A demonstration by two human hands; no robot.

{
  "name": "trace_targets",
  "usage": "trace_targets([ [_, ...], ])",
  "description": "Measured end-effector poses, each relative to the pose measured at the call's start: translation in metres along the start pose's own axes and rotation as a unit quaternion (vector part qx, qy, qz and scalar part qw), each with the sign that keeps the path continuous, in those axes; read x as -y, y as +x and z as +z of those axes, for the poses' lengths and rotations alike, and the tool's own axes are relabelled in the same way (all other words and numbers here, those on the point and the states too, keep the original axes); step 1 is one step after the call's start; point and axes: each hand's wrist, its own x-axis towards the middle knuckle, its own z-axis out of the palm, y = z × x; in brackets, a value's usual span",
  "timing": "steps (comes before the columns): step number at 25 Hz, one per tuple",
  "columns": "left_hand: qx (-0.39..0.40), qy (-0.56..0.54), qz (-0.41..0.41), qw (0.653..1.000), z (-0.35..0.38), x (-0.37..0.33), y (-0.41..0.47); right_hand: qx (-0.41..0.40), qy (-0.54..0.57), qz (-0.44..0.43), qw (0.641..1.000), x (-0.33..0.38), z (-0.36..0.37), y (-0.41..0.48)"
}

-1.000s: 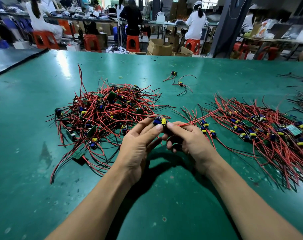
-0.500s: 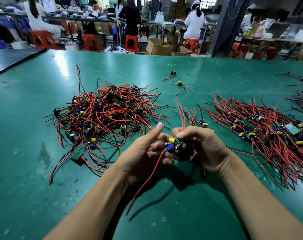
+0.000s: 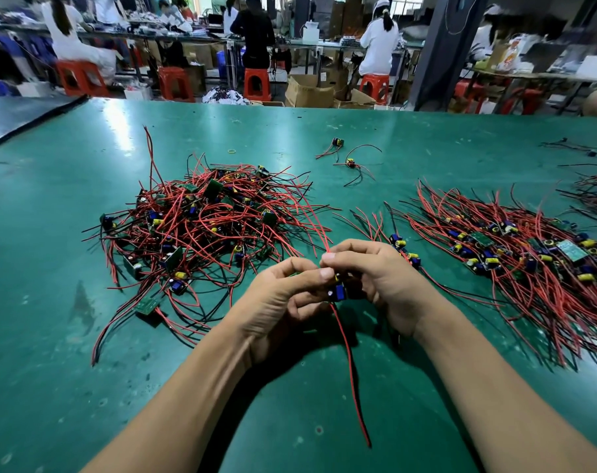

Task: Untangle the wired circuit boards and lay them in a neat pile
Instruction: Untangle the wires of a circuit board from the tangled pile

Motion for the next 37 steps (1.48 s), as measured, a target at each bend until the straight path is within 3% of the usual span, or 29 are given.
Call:
trace_targets([
  [6, 0.025, 0.071, -0.014, 0.997, 0.004, -0.001, -0.001, -0.003, 0.092, 0.023, 0.996, -0.001, -0.001, 0.002],
  [11, -0.016, 0.085, 0.016, 0.996, 0.006, 0.004, -0.001, 0.021, 0.089, 0.037, 0.995, -0.003, 0.001, 0.001],
  [16, -0.067, 0.134, 0.071, 0.986, 0.011, 0.012, -0.002, -0.050, 0.059, 0.053, 0.996, -0.002, 0.003, 0.005],
  [21, -0.093, 0.190, 0.106, 0.972, 0.013, 0.017, -0.002, -0.099, 0.172, 0.080, 0.977, 0.004, 0.001, 0.008],
  [26, -0.081, 0.215, 0.113, 0.967, 0.013, 0.017, -0.003, -0.091, 0.256, 0.115, 0.956, 0.008, -0.003, 0.008],
  [37, -0.051, 0.211, 0.101, 0.971, 0.009, 0.017, -0.001, -0.087, 0.379, 0.089, 0.917, 0.017, -0.019, 0.003],
])
